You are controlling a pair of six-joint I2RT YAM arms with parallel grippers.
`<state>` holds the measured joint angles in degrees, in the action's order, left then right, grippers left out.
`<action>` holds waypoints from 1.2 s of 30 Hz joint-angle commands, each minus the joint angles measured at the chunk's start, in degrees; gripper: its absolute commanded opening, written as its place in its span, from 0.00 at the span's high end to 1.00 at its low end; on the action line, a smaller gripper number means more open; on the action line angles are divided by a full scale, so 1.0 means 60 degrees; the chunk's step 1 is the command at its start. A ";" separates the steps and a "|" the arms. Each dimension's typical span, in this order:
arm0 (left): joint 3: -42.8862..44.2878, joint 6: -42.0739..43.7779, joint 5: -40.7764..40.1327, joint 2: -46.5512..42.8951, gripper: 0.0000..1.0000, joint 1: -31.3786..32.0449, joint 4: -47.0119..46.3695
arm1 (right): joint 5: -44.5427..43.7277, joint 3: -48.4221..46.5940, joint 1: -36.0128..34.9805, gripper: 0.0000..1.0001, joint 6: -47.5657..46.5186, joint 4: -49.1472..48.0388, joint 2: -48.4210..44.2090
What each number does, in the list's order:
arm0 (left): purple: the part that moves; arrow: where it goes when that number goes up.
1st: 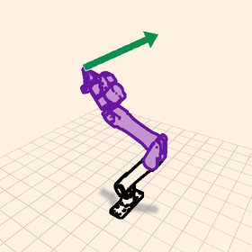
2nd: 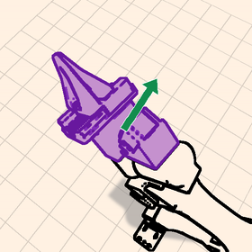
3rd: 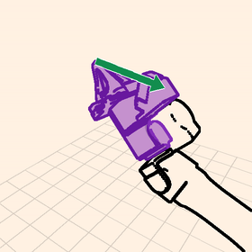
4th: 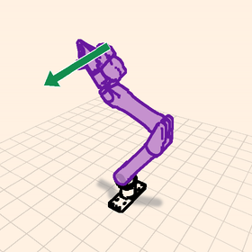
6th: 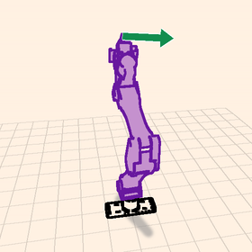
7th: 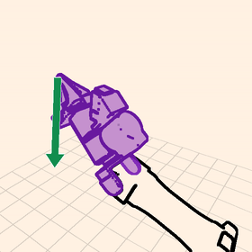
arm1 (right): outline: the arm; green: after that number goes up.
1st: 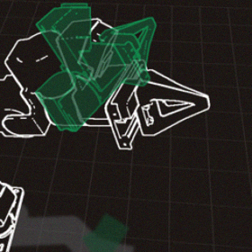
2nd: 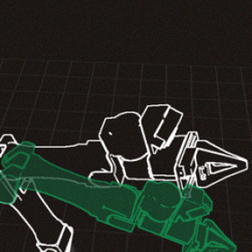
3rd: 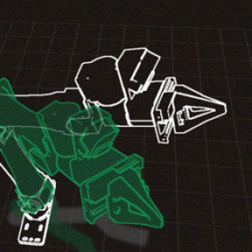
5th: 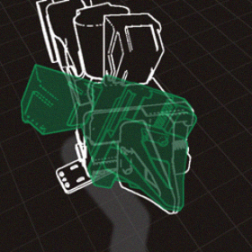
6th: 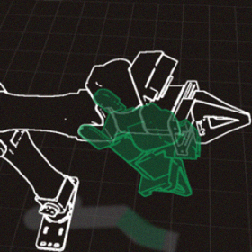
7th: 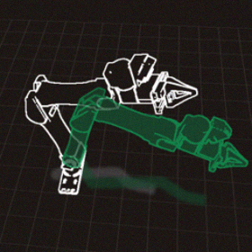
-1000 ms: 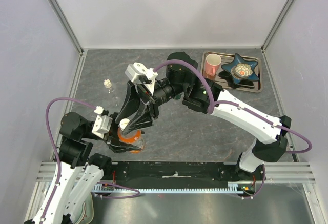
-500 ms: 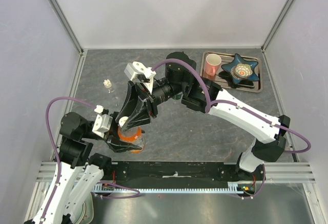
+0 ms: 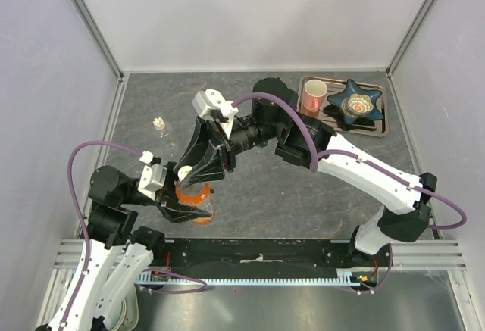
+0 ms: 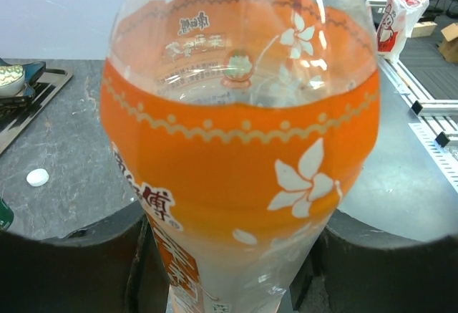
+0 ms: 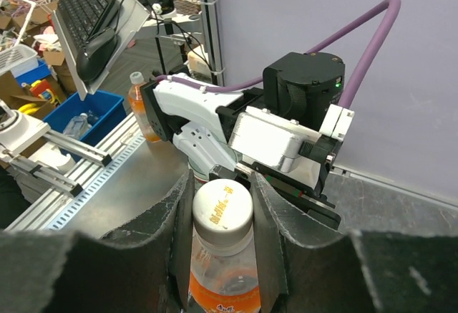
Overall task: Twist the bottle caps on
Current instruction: Screw the bottle cap onto the plastic bottle.
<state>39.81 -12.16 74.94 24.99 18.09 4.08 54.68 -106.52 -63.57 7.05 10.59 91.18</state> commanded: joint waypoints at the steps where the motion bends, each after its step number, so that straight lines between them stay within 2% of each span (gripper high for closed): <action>1: 0.0308 -0.0712 -0.0551 -0.0049 0.98 -0.0041 -0.0650 | -0.0030 0.0336 0.0019 0.79 -0.0339 0.0564 -0.0459; 15: 0.0279 -0.0873 -0.0931 -0.0137 0.98 -0.0041 -0.0943 | -0.0045 0.0527 0.0165 0.83 -0.0136 0.0711 -0.0606; 20: 0.0439 -0.0801 -0.2643 -0.0108 0.98 -0.0041 -0.0740 | -0.0513 0.0629 0.0165 0.90 0.0085 0.0637 -0.0445; 25: 0.0908 0.0180 -0.4268 -0.0035 0.98 -0.0055 0.0126 | -0.1245 0.0878 0.0165 0.96 -0.0031 0.0973 -0.0445; 29: 0.1040 0.0328 -0.4608 -0.0079 0.98 -0.0041 0.0243 | -0.1932 0.1025 0.0165 1.00 -0.0193 0.1340 -0.0504; 36: 0.1289 0.0693 -0.5530 0.0009 0.98 -0.0041 0.0595 | -0.3132 0.1200 0.0064 1.00 -0.0325 0.1999 -0.0679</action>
<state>42.52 -9.37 52.49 24.71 18.46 12.73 37.26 -101.91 -61.36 4.69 9.63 87.59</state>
